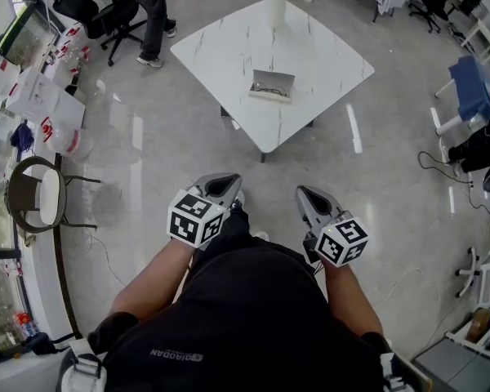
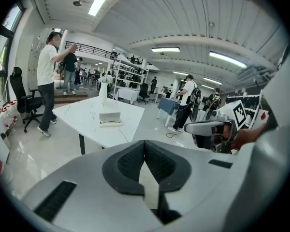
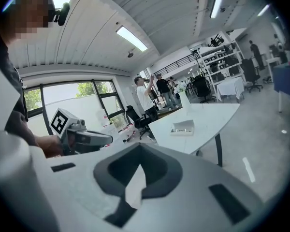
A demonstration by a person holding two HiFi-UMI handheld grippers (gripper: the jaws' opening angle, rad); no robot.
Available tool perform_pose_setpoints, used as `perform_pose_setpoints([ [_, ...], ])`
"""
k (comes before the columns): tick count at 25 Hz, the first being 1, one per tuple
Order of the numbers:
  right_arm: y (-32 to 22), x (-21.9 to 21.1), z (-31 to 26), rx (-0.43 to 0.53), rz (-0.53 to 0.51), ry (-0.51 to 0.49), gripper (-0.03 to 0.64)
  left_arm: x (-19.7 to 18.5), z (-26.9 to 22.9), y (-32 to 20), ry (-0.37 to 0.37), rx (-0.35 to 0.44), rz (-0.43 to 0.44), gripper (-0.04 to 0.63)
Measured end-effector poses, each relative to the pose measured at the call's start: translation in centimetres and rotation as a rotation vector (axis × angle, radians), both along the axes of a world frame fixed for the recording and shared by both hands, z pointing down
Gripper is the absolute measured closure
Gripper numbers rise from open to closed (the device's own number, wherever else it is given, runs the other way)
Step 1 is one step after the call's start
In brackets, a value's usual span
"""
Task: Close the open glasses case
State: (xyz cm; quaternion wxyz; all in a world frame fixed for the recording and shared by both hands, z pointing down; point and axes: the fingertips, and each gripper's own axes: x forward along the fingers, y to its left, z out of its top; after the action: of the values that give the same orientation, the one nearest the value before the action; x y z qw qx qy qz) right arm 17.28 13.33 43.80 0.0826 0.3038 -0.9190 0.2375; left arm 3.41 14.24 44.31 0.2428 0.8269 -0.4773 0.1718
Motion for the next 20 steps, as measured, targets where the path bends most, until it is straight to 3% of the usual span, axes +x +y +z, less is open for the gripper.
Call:
perform_pose_setpoints([
  [7,-2.6,-0.2,0.0,-0.009,0.026,0.021,0.618,-0.7,-0.2,-3.5,0.02,0.008,0.013,0.591],
  [20,-13.2,-3.2,-1.2,0.018,0.066,0.072,0.617,-3.2,-0.6,-14.1,0.041,0.026,0.053,0.592],
])
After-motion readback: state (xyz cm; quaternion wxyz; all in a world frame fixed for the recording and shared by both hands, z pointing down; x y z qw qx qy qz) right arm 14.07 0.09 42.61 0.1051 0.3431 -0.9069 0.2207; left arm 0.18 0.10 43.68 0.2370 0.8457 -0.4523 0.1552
